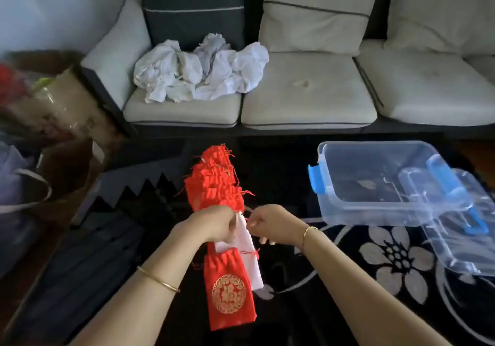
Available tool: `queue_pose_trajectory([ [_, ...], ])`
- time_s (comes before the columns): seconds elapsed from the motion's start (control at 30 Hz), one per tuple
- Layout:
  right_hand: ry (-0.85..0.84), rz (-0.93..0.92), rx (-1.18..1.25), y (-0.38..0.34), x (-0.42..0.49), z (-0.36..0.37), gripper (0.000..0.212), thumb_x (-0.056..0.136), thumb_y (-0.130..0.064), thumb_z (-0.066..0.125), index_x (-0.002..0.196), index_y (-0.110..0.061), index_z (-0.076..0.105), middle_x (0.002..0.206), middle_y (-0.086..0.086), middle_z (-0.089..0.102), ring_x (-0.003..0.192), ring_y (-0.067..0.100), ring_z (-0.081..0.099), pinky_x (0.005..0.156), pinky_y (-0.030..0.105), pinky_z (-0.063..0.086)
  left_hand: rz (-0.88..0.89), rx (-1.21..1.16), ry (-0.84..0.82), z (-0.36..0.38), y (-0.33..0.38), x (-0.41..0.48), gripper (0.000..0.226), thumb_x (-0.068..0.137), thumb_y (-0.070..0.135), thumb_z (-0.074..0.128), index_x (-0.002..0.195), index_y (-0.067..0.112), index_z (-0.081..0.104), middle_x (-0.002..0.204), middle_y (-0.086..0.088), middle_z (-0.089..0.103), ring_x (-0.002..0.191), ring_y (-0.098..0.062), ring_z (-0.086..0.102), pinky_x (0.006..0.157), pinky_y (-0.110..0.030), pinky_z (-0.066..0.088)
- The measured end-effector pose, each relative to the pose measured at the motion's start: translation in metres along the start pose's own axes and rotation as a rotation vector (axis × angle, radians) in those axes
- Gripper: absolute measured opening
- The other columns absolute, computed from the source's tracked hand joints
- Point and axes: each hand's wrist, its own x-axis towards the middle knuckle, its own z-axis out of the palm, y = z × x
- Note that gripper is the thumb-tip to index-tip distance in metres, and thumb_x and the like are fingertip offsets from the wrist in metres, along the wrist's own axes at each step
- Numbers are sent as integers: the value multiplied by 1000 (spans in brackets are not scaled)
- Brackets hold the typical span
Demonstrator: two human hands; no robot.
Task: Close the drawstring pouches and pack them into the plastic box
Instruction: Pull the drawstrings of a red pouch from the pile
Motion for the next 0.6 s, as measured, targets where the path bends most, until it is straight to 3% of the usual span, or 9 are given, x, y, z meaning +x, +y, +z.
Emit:
queue_pose_trajectory([
  [0.03,-33,-21,-34,7,8,11,26,86,-16,48,97,1,64,91,17,70,76,30,67,67,36,54,3,57,-46,11,-3,10,10,77,16,65,81,8,63,85,-7,66,83,-25,63,74,-35,49],
  [0.13,-11,-105,-141,37,35,51,25,87,-14,50,99,-1,67,88,15,70,67,21,60,68,33,52,-42,191,15,54,-12,41,27,77,32,71,72,16,50,83,0,59,90,-24,63,75,-34,49],
  [0.3,201,-183,-200,53,37,83,22,85,-11,54,96,-2,71,95,14,70,86,29,63,77,39,51,-68,362,206,84,-11,43,25,82,37,69,87,15,56,107,-5,64,101,-24,62,73,-32,45],
  [0.37,291,-165,-255,54,30,93,26,88,-11,50,103,-4,69,103,13,68,93,29,63,81,38,51,-70,338,294,97,-14,42,30,83,35,68,103,14,62,115,-6,63,107,-26,61,79,-33,47],
  [0.43,349,-157,-204,48,20,100,29,89,-14,51,115,-9,65,111,9,66,94,26,64,81,35,52,-25,292,363,99,-17,36,27,85,33,66,107,16,63,117,-8,62,107,-28,61,79,-33,47],
  [0.5,316,-134,-173,41,9,115,35,89,-16,56,122,-6,60,115,11,64,90,27,66,71,32,53,9,229,342,110,-17,30,26,88,33,62,108,17,63,115,-9,63,103,-29,62,77,-34,48],
  [0.6,325,-91,-138,35,5,126,34,87,-15,58,119,-3,60,114,12,65,76,25,67,48,16,46,74,139,428,120,-21,20,26,88,32,59,109,18,64,112,-8,61,99,-28,62,73,-33,46],
])
